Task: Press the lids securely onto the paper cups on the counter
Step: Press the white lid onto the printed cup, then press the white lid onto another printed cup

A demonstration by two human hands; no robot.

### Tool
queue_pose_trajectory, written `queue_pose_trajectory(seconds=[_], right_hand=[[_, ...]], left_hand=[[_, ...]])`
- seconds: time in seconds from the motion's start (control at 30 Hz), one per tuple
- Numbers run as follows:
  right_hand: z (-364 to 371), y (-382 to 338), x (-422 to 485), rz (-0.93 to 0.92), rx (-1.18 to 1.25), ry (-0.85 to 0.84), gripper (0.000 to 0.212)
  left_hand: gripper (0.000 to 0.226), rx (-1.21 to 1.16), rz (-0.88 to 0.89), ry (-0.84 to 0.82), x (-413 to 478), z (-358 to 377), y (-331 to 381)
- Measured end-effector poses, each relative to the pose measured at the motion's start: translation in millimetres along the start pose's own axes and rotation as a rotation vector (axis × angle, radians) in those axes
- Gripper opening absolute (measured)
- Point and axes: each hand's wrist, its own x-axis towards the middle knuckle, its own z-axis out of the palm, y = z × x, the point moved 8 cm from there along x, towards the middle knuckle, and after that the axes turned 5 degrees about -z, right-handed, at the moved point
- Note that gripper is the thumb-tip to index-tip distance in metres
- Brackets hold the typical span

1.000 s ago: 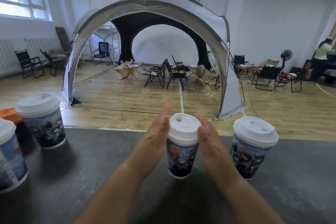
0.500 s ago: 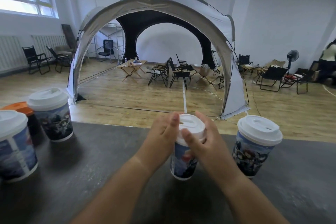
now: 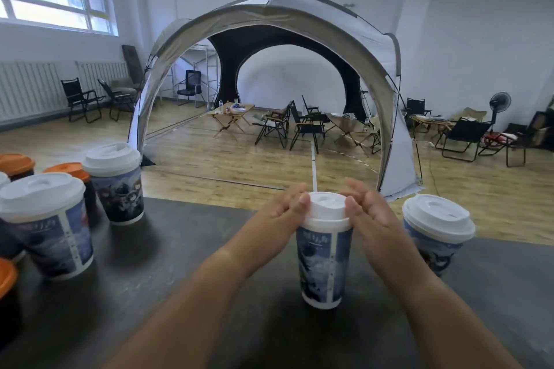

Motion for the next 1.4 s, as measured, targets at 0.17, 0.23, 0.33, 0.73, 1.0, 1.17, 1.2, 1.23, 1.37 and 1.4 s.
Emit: queue_pose_trajectory(seconds=[0.17, 0.23, 0.33, 0.73, 1.0, 1.17, 1.2, 1.23, 1.37, 1.4], right_hand=[[19.7, 10.9, -9.2, 0.011, 0.104, -0.112, 0.051], [20.3, 13.6, -10.7, 0.037, 0.168, -0.103, 0.048], [23.8, 8.4, -8.5, 0.057, 0.191, -0.123, 0.055], [94.8, 44.4, 5.9, 0.311, 0.298, -0.083, 0.07], [142.4, 48.6, 9.1, 0.395, 0.29, -0.168, 0.06], [145.7, 48.8, 6.9, 0.41, 0.275, -0.184, 0.059], [144.7, 48.7, 6.4, 0.41, 0.279, -0.176, 0.059], [143.7, 47.9, 5.8, 0.409, 0.28, -0.169, 0.058], [137.5, 46.6, 2.2, 0.405, 0.286, -0.141, 0.058], [135.4, 47.0, 0.9, 0.404, 0.29, -0.13, 0.057]], left_hand=[[0.045, -0.138, 0.018, -0.018, -3.6, 6.6, -9.3], [0.061, -0.162, -0.012, 0.001, -2.2, 7.7, -17.9], [0.076, -0.187, -0.057, -0.038, -4.7, 10.5, -24.5], [0.079, 0.06, -0.061, 0.806, -24.3, -177.5, -28.9], [0.075, 0.111, -0.128, 0.872, -20.5, -209.9, -63.5], [0.082, 0.148, -0.151, 0.885, -18.6, -208.3, -73.8], [0.086, 0.143, -0.156, 0.884, -19.1, -207.0, -75.3], [0.091, 0.14, -0.159, 0.884, -20.1, -205.3, -75.8], [0.112, 0.179, -0.157, 0.916, -30.3, -199.4, -73.2], [0.113, 0.204, -0.175, 0.936, -34.7, -196.7, -73.3]])
